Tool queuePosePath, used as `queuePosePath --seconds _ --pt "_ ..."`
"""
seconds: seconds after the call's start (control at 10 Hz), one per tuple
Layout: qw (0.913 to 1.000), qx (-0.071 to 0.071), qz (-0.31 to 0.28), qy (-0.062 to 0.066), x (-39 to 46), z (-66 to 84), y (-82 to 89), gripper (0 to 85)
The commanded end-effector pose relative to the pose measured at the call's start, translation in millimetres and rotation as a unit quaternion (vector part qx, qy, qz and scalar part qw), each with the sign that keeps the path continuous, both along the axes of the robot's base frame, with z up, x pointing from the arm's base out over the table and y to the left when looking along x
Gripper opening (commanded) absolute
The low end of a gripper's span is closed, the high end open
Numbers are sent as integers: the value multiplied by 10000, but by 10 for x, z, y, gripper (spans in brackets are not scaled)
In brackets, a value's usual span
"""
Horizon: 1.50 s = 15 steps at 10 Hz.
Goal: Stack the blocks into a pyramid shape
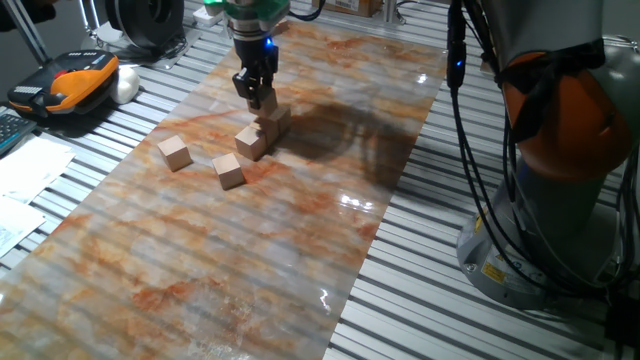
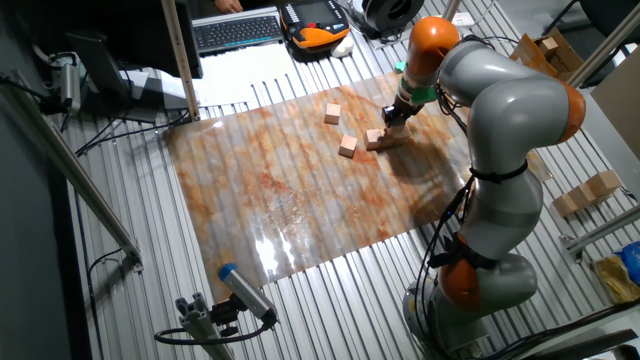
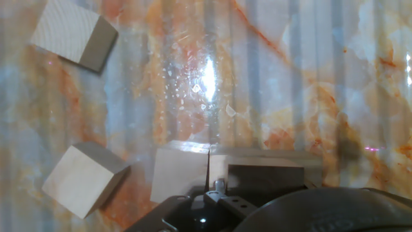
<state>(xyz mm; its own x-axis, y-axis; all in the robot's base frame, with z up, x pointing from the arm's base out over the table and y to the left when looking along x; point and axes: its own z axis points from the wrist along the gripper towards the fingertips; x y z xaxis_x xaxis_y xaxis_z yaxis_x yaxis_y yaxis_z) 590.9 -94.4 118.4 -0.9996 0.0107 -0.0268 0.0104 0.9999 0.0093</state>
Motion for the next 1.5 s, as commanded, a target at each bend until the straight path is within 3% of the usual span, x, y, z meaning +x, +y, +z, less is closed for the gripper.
queuePosePath --seconds 0.0,1.4 --pt "10000 -8 18 2 -1 -8 -8 0" --pt "9999 -9 48 -144 19 -127 -118 0"
